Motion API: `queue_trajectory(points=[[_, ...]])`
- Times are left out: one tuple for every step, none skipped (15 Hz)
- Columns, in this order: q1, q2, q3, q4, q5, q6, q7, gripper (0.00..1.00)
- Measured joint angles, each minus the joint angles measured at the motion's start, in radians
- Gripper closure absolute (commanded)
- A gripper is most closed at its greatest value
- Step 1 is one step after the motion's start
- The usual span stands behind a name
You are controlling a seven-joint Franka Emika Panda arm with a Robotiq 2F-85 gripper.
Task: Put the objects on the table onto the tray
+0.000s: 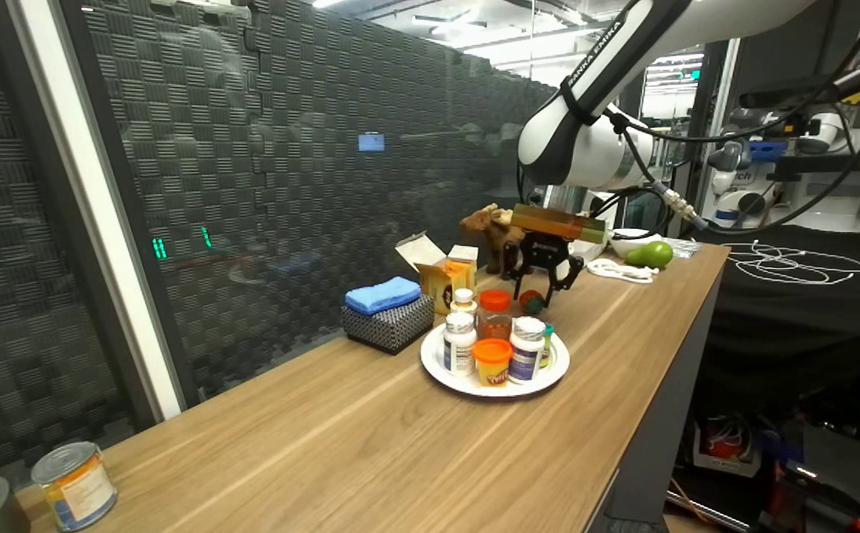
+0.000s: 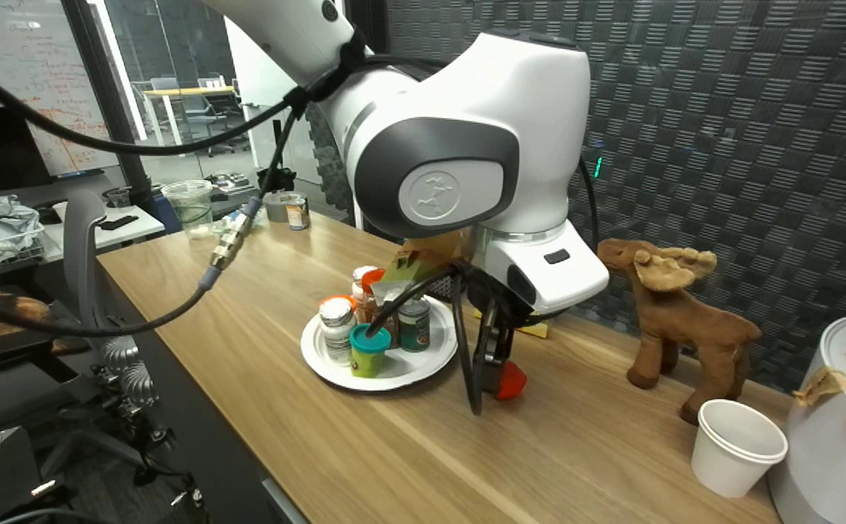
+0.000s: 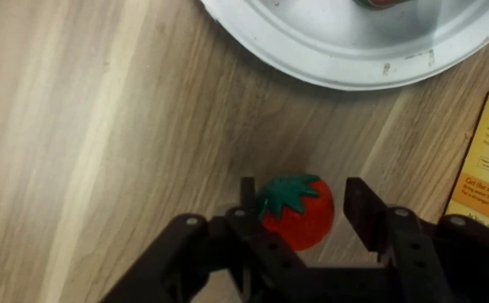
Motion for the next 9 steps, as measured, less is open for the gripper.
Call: queue_trajectory(points=[[0.000, 0.000, -0.005, 0.000, 0.000, -0.004, 0.010, 0.76], [0.000, -0.001, -0.008, 0.002, 0.000, -0.009, 0.021, 0.77], [0.000, -0.001, -0.012, 0.003, 0.000, -0.012, 0.030, 0.77], [0.000, -0.001, -0.015, 0.004, 0.000, -0.016, 0.038, 0.77], [0.000, -0.001, -0.017, 0.005, 0.000, -0.020, 0.045, 0.77], [0.000, -0.001, -0.019, 0.006, 0.000, -0.023, 0.051, 0.77], [0.000, -0.001, -0.019, 0.008, 0.000, -0.026, 0.057, 0.77], [0.000, 0.000, -0.019, 0.008, 0.000, -0.028, 0.059, 0.77], [0.000, 0.000, -0.019, 0.009, 0.000, -0.028, 0.060, 0.77]])
